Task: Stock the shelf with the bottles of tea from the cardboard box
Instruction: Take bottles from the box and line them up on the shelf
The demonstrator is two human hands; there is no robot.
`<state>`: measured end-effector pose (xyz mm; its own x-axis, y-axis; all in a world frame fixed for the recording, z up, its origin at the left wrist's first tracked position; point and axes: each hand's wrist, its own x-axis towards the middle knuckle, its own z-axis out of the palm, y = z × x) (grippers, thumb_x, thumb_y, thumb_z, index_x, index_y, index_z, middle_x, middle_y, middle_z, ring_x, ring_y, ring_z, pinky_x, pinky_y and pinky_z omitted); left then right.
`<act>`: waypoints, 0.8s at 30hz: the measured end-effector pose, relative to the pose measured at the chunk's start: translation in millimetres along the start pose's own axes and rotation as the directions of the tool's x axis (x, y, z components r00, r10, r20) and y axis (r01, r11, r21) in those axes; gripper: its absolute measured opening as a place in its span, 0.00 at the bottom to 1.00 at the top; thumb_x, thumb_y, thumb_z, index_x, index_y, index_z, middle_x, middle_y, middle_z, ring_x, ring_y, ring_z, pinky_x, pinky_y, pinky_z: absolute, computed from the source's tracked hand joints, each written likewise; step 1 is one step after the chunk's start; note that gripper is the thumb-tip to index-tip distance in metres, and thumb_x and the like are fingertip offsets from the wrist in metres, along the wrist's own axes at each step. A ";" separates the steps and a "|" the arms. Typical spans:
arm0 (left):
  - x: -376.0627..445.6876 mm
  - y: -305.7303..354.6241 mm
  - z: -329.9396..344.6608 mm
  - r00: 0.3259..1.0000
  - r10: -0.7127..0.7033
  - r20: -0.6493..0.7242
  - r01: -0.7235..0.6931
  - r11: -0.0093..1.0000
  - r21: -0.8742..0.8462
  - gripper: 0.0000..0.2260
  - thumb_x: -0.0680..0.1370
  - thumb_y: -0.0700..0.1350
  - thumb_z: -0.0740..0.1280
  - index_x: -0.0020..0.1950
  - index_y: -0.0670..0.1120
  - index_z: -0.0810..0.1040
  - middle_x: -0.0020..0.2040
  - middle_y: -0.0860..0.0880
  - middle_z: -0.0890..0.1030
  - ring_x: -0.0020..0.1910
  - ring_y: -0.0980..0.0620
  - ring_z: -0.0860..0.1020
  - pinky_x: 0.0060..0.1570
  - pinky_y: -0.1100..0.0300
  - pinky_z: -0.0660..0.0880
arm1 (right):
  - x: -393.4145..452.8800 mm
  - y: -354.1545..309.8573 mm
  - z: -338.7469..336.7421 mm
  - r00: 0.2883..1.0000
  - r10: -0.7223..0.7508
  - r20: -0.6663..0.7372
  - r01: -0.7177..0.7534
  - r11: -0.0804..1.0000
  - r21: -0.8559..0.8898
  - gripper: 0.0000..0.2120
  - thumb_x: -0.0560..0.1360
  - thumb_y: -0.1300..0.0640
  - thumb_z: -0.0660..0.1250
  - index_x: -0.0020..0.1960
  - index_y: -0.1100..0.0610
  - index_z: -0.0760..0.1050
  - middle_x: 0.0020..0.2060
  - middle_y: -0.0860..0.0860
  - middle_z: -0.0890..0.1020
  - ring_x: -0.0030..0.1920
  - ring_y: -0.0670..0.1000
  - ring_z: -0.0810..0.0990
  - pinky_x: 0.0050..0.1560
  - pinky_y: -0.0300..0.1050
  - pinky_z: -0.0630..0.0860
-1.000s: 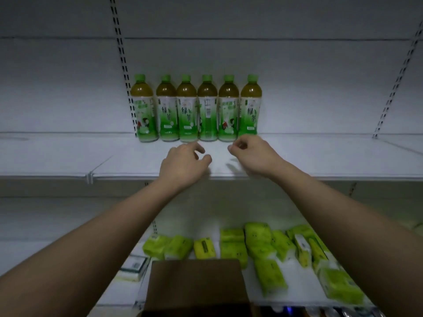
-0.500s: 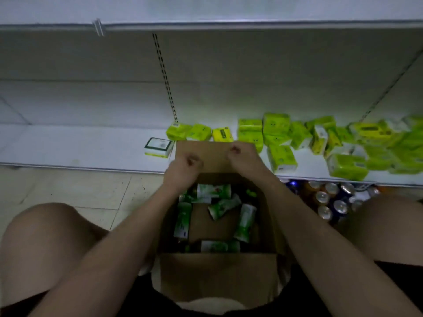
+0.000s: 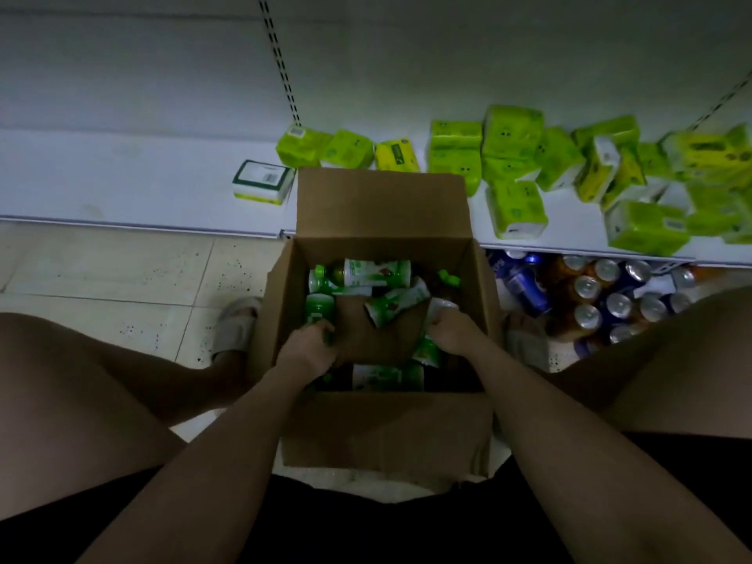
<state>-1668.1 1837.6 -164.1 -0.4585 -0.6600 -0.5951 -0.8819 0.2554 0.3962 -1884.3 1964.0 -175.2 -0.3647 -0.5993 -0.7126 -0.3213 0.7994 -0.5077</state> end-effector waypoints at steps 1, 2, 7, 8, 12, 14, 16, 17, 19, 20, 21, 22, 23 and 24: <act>3.7 -0.3 5.2 0.999 0.008 0.042 -0.009 1.000 0.020 0.17 0.79 0.46 0.64 0.68 0.47 0.71 0.62 0.45 0.77 0.57 0.45 0.77 0.56 0.51 0.75 | 6.9 5.1 6.1 1.000 0.019 0.015 -0.019 1.000 -0.021 0.13 0.80 0.55 0.56 0.52 0.61 0.75 0.47 0.58 0.77 0.45 0.56 0.76 0.49 0.47 0.72; 7.6 0.1 9.6 0.996 0.017 0.083 -0.020 0.999 0.041 0.18 0.79 0.46 0.64 0.69 0.47 0.70 0.63 0.45 0.76 0.59 0.45 0.76 0.59 0.51 0.74 | 12.4 9.0 11.2 0.999 0.034 0.027 -0.033 0.999 -0.044 0.15 0.80 0.53 0.56 0.58 0.61 0.74 0.51 0.59 0.78 0.49 0.57 0.77 0.50 0.47 0.72; 33.5 1.0 27.0 0.982 0.019 0.188 -0.028 0.999 0.047 0.22 0.78 0.45 0.66 0.72 0.46 0.67 0.68 0.44 0.73 0.66 0.43 0.72 0.65 0.49 0.71 | 40.2 22.2 23.1 0.989 0.148 0.025 -0.148 0.989 -0.009 0.24 0.80 0.50 0.58 0.71 0.61 0.66 0.64 0.60 0.74 0.61 0.61 0.75 0.56 0.49 0.73; 39.3 1.4 31.5 0.980 0.003 0.198 -0.010 0.999 0.037 0.23 0.78 0.44 0.66 0.73 0.46 0.66 0.69 0.44 0.72 0.66 0.43 0.72 0.65 0.50 0.70 | 50.0 25.3 26.1 0.988 0.155 0.008 -0.155 0.988 0.026 0.25 0.79 0.49 0.58 0.72 0.60 0.64 0.65 0.59 0.74 0.62 0.61 0.74 0.58 0.49 0.72; 66.0 -6.6 62.1 0.964 -0.022 0.263 0.006 0.998 0.060 0.29 0.76 0.43 0.70 0.75 0.44 0.63 0.72 0.43 0.68 0.68 0.43 0.70 0.64 0.53 0.69 | 76.8 31.3 40.9 0.960 0.233 -0.153 -0.202 0.960 0.196 0.30 0.78 0.51 0.63 0.75 0.61 0.58 0.66 0.59 0.73 0.66 0.61 0.72 0.61 0.50 0.70; 76.9 -14.9 77.8 0.956 -0.001 0.293 -0.032 0.993 0.109 0.28 0.76 0.45 0.71 0.74 0.44 0.65 0.71 0.42 0.69 0.68 0.42 0.70 0.63 0.53 0.69 | 88.6 37.5 46.0 0.929 0.308 -0.206 -0.245 0.928 0.282 0.31 0.77 0.52 0.65 0.75 0.63 0.57 0.68 0.62 0.71 0.67 0.63 0.71 0.64 0.53 0.68; 85.2 -24.7 91.8 0.944 0.028 0.328 -0.080 0.986 0.148 0.26 0.76 0.46 0.70 0.72 0.44 0.68 0.69 0.41 0.71 0.66 0.42 0.72 0.62 0.53 0.70 | 98.7 42.4 53.0 0.914 0.366 -0.176 -0.282 0.883 0.374 0.33 0.77 0.52 0.66 0.75 0.64 0.57 0.68 0.61 0.70 0.68 0.63 0.70 0.65 0.53 0.67; 88.4 -29.5 98.2 0.933 0.030 0.358 -0.097 0.980 0.173 0.25 0.77 0.47 0.69 0.72 0.44 0.68 0.69 0.41 0.72 0.66 0.42 0.72 0.62 0.53 0.70 | 105.5 46.9 58.8 0.909 0.392 -0.143 -0.297 0.850 0.436 0.33 0.77 0.51 0.66 0.75 0.64 0.57 0.68 0.60 0.70 0.68 0.62 0.70 0.65 0.53 0.68; 93.7 -37.5 109.4 0.915 0.026 0.403 -0.124 0.968 0.218 0.24 0.78 0.46 0.67 0.74 0.46 0.67 0.70 0.41 0.70 0.67 0.41 0.71 0.63 0.52 0.70 | 112.0 48.3 65.5 0.889 0.450 -0.083 -0.333 0.761 0.556 0.32 0.78 0.51 0.66 0.75 0.63 0.59 0.69 0.60 0.70 0.68 0.61 0.70 0.64 0.52 0.70; 95.2 -39.5 113.4 0.910 0.025 0.414 -0.133 0.962 0.236 0.24 0.79 0.46 0.66 0.74 0.47 0.66 0.70 0.41 0.70 0.67 0.41 0.71 0.63 0.51 0.70 | 116.0 51.0 69.5 0.881 0.468 -0.075 -0.335 0.726 0.601 0.30 0.78 0.53 0.66 0.75 0.62 0.59 0.70 0.59 0.70 0.68 0.60 0.70 0.65 0.51 0.70; 96.5 -40.4 116.7 0.909 0.019 0.417 -0.136 0.958 0.253 0.23 0.79 0.45 0.65 0.74 0.48 0.66 0.70 0.41 0.70 0.67 0.41 0.71 0.62 0.51 0.70 | 118.3 51.2 71.4 0.875 0.479 -0.074 -0.332 0.703 0.628 0.30 0.78 0.55 0.66 0.75 0.61 0.59 0.70 0.58 0.69 0.69 0.60 0.69 0.67 0.50 0.69; 97.9 -40.9 119.8 0.909 0.019 0.417 -0.140 0.955 0.262 0.23 0.79 0.44 0.65 0.74 0.47 0.66 0.70 0.41 0.70 0.66 0.41 0.71 0.61 0.51 0.71 | 117.8 48.2 70.3 0.868 0.492 -0.070 -0.341 0.691 0.638 0.30 0.78 0.55 0.66 0.76 0.60 0.58 0.71 0.58 0.68 0.70 0.59 0.68 0.68 0.51 0.68; 98.8 -39.7 121.2 0.906 0.014 0.423 -0.140 0.953 0.270 0.22 0.79 0.43 0.65 0.73 0.46 0.67 0.69 0.41 0.71 0.65 0.41 0.72 0.60 0.51 0.71 | 119.6 48.0 70.2 0.867 0.492 -0.076 -0.334 0.688 0.644 0.30 0.78 0.56 0.66 0.76 0.60 0.58 0.71 0.58 0.68 0.71 0.59 0.68 0.70 0.52 0.67; 100.7 -38.7 122.3 0.900 0.012 0.436 -0.145 0.951 0.272 0.21 0.79 0.43 0.65 0.72 0.45 0.68 0.68 0.41 0.71 0.64 0.41 0.73 0.60 0.52 0.72 | 121.5 49.5 70.3 0.869 0.487 -0.083 -0.326 0.692 0.645 0.29 0.78 0.57 0.66 0.75 0.60 0.59 0.71 0.58 0.68 0.71 0.59 0.68 0.70 0.53 0.67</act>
<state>-1693.4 1847.7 -324.9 -0.4709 -0.2829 -0.8356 -0.8025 0.5308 0.2725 -1883.1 1933.9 -320.9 -0.5463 -0.1350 -0.8266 0.4600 0.7764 -0.4308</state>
